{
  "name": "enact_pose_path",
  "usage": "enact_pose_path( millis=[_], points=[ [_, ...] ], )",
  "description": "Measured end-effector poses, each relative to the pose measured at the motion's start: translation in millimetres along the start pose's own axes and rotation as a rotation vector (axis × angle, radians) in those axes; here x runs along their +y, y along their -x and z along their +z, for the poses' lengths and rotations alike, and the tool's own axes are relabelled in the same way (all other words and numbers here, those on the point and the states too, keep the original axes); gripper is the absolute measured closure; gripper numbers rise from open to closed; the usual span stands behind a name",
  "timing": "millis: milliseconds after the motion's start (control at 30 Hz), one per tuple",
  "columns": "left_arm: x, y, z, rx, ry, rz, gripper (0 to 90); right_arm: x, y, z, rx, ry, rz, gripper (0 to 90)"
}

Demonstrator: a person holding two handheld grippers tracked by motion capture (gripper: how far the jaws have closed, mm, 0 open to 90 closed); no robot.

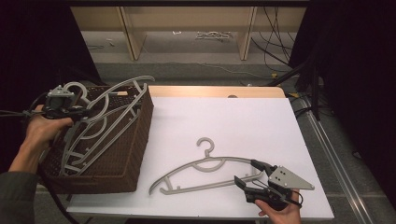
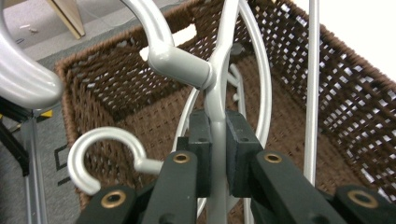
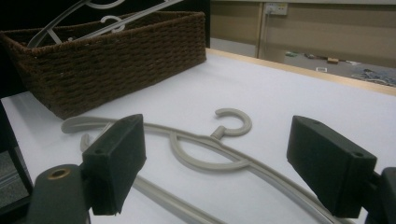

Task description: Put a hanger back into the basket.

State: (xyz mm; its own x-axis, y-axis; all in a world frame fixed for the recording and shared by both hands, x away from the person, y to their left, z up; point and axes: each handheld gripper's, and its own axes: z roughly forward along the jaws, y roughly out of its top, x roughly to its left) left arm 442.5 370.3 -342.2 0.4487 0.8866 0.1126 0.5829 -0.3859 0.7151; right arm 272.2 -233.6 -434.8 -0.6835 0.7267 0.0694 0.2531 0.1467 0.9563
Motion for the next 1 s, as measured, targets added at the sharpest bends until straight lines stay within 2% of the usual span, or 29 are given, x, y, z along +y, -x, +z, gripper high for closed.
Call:
enact_pose_path(
  millis=[33, 67, 100, 167, 200, 267, 300, 333, 367, 400, 433, 500, 567, 600, 633, 700, 733, 767, 800, 867, 900, 933, 1000],
  points=[
    [-2.2, -1.6, 0.5, 0.005, -0.011, -0.006, 82.6, 0.5, 0.5, -2.1, -0.011, -0.026, -0.005, 20.6],
    [-3.5, -2.4, 1.4, 0.006, -0.005, -0.014, 82.7, 0.6, 0.4, -2.1, -0.011, -0.027, -0.005, 20.6],
    [-3.5, -2.4, 1.4, 0.006, -0.005, -0.014, 82.6, -0.7, -0.3, 1.8, 0.003, 0.018, 0.007, 20.6],
    [-5.7, -5.1, 1.5, 0.011, -0.008, -0.022, 82.6, -0.7, -0.3, 1.9, 0.003, 0.017, 0.005, 20.6],
    [-6.4, -6.1, 1.4, 0.008, -0.014, -0.028, 82.6, -0.1, 0.3, -0.3, 0.000, -0.010, -0.001, 20.6],
    [-7.8, -7.7, 1.8, 0.018, -0.024, -0.039, 82.6, -0.1, 0.4, -0.3, -0.007, -0.005, -0.002, 20.6],
    [-7.8, -7.7, 1.8, 0.018, -0.024, -0.039, 82.6, -0.8, -0.1, 1.8, 0.003, 0.020, 0.005, 20.6],
    [-8.5, -8.3, 2.0, 0.024, -0.033, -0.034, 82.6, -0.8, -0.1, 1.8, 0.003, 0.020, 0.005, 20.6],
    [-9.5, -8.1, 3.1, 0.028, -0.036, -0.037, 82.6, 0.1, 0.2, -0.5, -0.003, -0.007, -0.004, 20.6],
    [-10.6, -7.9, 3.8, 0.025, -0.047, -0.040, 82.6, -0.7, -0.1, 1.6, 0.004, 0.016, 0.005, 20.6],
    [-12.7, -8.4, 4.9, 0.030, -0.051, -0.048, 82.6, -0.7, -0.1, 1.6, 0.004, 0.017, 0.006, 20.5],
    [-14.3, -10.2, 5.3, 0.032, -0.040, -0.049, 82.6, 0.2, 0.2, -0.6, -0.004, -0.008, -0.004, 20.6],
    [-17.1, -12.1, 5.3, 0.032, -0.042, -0.056, 82.6, 0.0, 0.4, -0.6, -0.003, -0.008, -0.004, 20.6],
    [-19.7, -12.5, 4.8, 0.038, -0.054, -0.058, 82.6, -0.7, -0.2, 1.6, 0.003, 0.018, 0.008, 20.6],
    [-19.7, -12.5, 4.8, 0.038, -0.054, -0.058, 82.6, -0.7, -0.2, 1.6, 0.003, 0.018, 0.008, 20.6],
    [-24.4, -15.1, 5.3, 0.052, -0.067, -0.063, 82.6, -0.8, -0.1, 1.8, 0.005, 0.016, 0.005, 20.6],
    [-26.2, -15.7, 6.3, 0.054, -0.068, -0.073, 82.6, 0.0, 0.3, -0.4, -0.001, -0.009, -0.002, 20.6],
    [-26.2, -15.7, 6.3, 0.054, -0.068, -0.073, 82.6, -0.7, -0.4, 1.7, 0.003, 0.017, 0.005, 20.6],
    [-28.0, -16.6, 7.3, 0.053, -0.067, -0.073, 82.6, -0.7, -0.4, 1.7, 0.003, 0.017, 0.005, 20.6],
    [-31.2, -15.4, 9.3, 0.051, -0.087, -0.064, 82.6, 0.6, 0.0, -1.7, -0.009, -0.024, -0.007, 20.6],
    [-31.2, -15.4, 9.3, 0.051, -0.087, -0.064, 82.5, 0.6, 0.0, -1.7, -0.009, -0.024, -0.007, 20.6],
    [-32.3, -14.3, 11.0, 0.056, -0.109, -0.041, 82.5, 0.0, 0.2, -0.2, -0.005, -0.006, -0.004, 20.6],
    [-32.5, -12.6, 13.4, 0.052, -0.115, -0.036, 82.5, 0.0, -0.2, 0.0, -0.006, -0.005, -0.004, 20.6]
  ],
)
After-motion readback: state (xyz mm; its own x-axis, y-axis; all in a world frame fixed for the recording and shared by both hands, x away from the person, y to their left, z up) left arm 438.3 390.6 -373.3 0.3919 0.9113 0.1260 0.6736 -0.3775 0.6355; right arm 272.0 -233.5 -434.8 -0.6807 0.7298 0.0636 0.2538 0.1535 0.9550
